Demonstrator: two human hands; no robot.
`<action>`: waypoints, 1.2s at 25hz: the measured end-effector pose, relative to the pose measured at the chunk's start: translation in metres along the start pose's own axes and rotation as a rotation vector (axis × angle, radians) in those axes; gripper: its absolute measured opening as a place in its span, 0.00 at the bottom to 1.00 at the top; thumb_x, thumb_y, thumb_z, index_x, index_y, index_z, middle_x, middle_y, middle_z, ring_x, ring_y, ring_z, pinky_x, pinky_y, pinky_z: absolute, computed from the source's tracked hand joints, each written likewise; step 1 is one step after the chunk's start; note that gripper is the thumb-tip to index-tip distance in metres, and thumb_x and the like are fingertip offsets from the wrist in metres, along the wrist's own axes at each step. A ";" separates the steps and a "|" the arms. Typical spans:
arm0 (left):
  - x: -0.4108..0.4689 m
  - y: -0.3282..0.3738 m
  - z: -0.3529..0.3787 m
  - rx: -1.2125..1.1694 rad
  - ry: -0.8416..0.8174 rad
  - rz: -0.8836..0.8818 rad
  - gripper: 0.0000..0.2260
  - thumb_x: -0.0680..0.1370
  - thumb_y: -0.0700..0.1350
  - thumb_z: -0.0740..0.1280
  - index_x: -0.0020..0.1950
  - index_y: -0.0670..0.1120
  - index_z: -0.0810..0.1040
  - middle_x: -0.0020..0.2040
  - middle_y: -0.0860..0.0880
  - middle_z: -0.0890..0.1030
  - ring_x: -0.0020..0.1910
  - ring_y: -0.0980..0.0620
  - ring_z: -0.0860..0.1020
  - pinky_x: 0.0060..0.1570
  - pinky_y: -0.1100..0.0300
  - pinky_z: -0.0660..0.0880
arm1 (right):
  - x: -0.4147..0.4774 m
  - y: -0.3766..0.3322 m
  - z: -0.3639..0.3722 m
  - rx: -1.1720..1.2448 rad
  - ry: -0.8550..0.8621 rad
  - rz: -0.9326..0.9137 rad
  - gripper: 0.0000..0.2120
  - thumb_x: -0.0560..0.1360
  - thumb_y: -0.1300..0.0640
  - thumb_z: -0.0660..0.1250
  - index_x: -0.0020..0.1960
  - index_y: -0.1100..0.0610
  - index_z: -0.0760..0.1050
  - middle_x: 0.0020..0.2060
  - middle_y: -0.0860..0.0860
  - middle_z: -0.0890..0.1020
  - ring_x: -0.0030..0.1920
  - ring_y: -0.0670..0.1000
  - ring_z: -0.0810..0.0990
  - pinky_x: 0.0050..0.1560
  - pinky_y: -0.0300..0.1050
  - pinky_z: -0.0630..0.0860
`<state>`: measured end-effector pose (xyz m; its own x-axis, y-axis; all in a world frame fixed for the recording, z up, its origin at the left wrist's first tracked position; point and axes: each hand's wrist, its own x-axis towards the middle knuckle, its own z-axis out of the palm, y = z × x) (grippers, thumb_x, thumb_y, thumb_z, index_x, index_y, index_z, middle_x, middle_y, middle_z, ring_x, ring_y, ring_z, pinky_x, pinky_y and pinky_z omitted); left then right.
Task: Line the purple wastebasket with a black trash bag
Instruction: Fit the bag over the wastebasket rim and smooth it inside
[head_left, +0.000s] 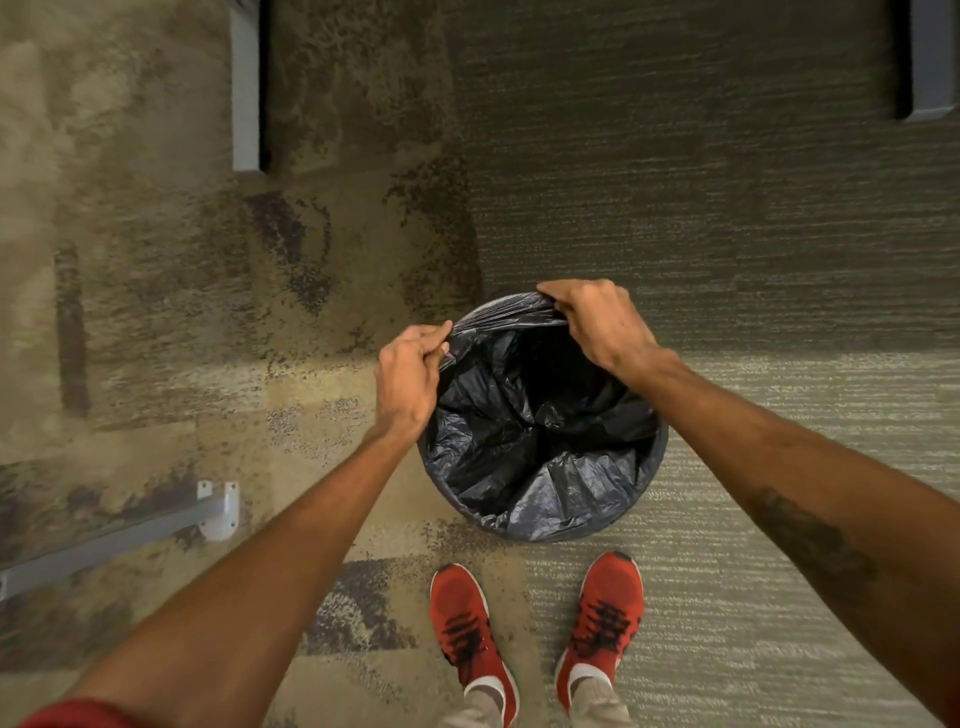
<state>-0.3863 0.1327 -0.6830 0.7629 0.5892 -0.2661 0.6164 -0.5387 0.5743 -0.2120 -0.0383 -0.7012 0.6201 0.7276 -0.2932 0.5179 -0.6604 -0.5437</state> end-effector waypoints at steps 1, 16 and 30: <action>0.006 -0.001 -0.001 -0.001 -0.020 0.005 0.15 0.80 0.34 0.66 0.66 0.43 0.80 0.62 0.45 0.83 0.59 0.49 0.81 0.67 0.56 0.74 | 0.004 0.000 0.000 -0.017 -0.005 0.010 0.21 0.79 0.68 0.60 0.67 0.52 0.78 0.61 0.56 0.83 0.62 0.62 0.81 0.62 0.56 0.76; -0.023 -0.029 0.000 -0.497 0.163 -0.646 0.13 0.81 0.42 0.67 0.65 0.47 0.80 0.65 0.49 0.82 0.58 0.49 0.82 0.53 0.56 0.81 | 0.010 0.019 -0.005 0.486 -0.022 0.353 0.13 0.81 0.54 0.66 0.61 0.55 0.83 0.59 0.51 0.84 0.64 0.49 0.80 0.69 0.42 0.70; -0.016 -0.074 0.006 -1.044 -0.508 -1.084 0.11 0.79 0.54 0.67 0.46 0.46 0.78 0.49 0.48 0.81 0.52 0.47 0.77 0.47 0.45 0.72 | 0.023 0.026 -0.026 1.007 -0.433 1.034 0.09 0.81 0.53 0.64 0.60 0.52 0.77 0.53 0.53 0.80 0.56 0.53 0.77 0.71 0.54 0.71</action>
<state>-0.4429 0.1598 -0.7264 0.1846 0.0334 -0.9822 0.6524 0.7433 0.1479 -0.1687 -0.0433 -0.7013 0.1389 0.1498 -0.9789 -0.7472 -0.6329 -0.2029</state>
